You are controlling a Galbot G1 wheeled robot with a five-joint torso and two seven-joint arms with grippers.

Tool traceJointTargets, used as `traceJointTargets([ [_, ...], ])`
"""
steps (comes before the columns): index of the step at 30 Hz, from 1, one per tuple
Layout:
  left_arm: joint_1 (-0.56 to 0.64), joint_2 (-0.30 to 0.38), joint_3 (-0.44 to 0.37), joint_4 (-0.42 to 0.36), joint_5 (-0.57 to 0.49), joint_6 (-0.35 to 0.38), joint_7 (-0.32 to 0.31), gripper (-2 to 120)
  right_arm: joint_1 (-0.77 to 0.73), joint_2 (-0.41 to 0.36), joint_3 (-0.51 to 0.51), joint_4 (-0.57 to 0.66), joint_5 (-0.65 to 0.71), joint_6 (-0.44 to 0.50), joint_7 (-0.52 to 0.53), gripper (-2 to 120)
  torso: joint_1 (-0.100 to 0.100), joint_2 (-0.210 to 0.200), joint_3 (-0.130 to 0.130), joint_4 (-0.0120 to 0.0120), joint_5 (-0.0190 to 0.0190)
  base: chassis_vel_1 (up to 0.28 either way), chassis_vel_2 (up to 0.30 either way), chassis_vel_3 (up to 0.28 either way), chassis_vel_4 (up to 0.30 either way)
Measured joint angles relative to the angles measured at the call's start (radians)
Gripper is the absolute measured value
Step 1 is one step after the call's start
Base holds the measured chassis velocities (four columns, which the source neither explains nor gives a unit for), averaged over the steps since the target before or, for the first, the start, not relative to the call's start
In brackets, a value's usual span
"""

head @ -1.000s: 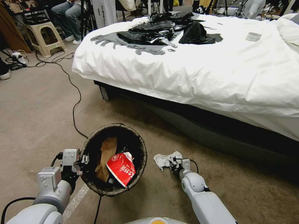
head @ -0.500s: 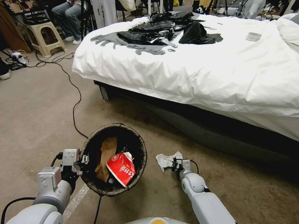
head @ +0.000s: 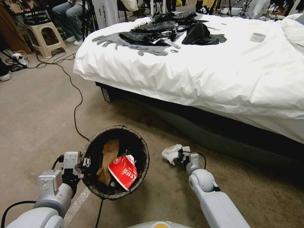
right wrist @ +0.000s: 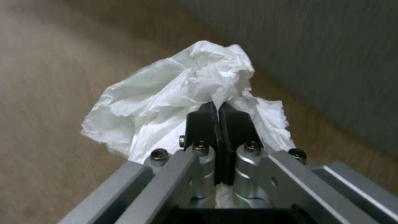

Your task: Pick up the trash bin, then pick up the garbage from the floor and place it into the trash bin.

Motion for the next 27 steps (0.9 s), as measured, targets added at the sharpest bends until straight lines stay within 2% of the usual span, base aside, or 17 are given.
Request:
traceJointTargets([
  [2, 0.000, 0.000, 0.000, 0.000, 0.000, 0.000, 0.000, 1, -0.016, -0.012, 0.001, 0.076, -0.001, -0.001, 0.008, 0, 0.000, 0.000, 0.000, -0.0001, 0.0000, 0.000, 0.000, 0.000, 0.000],
  [3, 0.000, 0.000, 0.000, 0.000, 0.000, 0.000, 0.000, 1, -0.016, -0.012, 0.001, 0.076, -0.001, -0.001, 0.008, 0, 0.000, 0.000, 0.000, -0.0001, 0.0000, 0.000, 0.000, 0.000, 0.000],
  [6, 0.000, 0.000, 0.000, 0.000, 0.000, 0.000, 0.000, 1, -0.027, -0.034, 0.000, 0.212, -0.018, 0.008, 0.020, 0, 0.000, 0.000, 0.000, -0.0001, 0.0000, 0.000, 0.000, 0.000, 0.000],
  [10, 0.000, 0.000, 0.000, 0.000, 0.000, 0.000, 0.000, 1, -0.025, -0.045, -0.002, 0.279, -0.014, 0.002, 0.022, 0, 0.000, 0.000, 0.000, -0.0001, -0.0001, 0.000, 0.000, 0.000, 0.000],
  [13, 0.000, 0.000, 0.000, 0.000, 0.000, 0.000, 0.000, 1, -0.002, -0.075, -0.022, 0.443, 0.090, -0.063, 0.018, 0, 0.000, 0.000, 0.000, -0.0001, -0.0001, 0.000, 0.000, 0.000, 0.000],
  [14, 0.000, 0.000, 0.000, 0.000, 0.000, 0.000, 0.000, 1, -0.002, -0.075, -0.022, 0.443, 0.090, -0.063, 0.018, 0, 0.000, 0.000, 0.000, -0.0001, -0.0001, 0.000, 0.000, 0.000, 0.000],
  [17, 0.000, 0.000, 0.000, 0.000, 0.000, 0.000, 0.000, 1, 0.029, -0.097, -0.049, 0.561, 0.208, -0.122, -0.001, 0, 0.000, 0.000, 0.000, 0.0000, -0.0001, 0.000, 0.000, 0.000, 0.000],
  [22, 0.000, 0.000, 0.000, 0.000, 0.000, 0.000, 0.000, 1, 0.068, -0.125, -0.090, 0.648, 0.280, -0.162, -0.046, 0, 0.000, 0.000, 0.000, -0.0001, -0.0001, 0.000, 0.000, 0.000, 0.000],
  [27, 0.000, 0.000, 0.000, 0.000, 0.000, 0.000, 0.000, 1, 0.122, -0.152, -0.199, 0.711, 0.339, -0.189, -0.056, 0, 0.000, 0.000, 0.000, 0.0000, -0.0001, 0.000, 0.000, 0.000, 0.000],
])
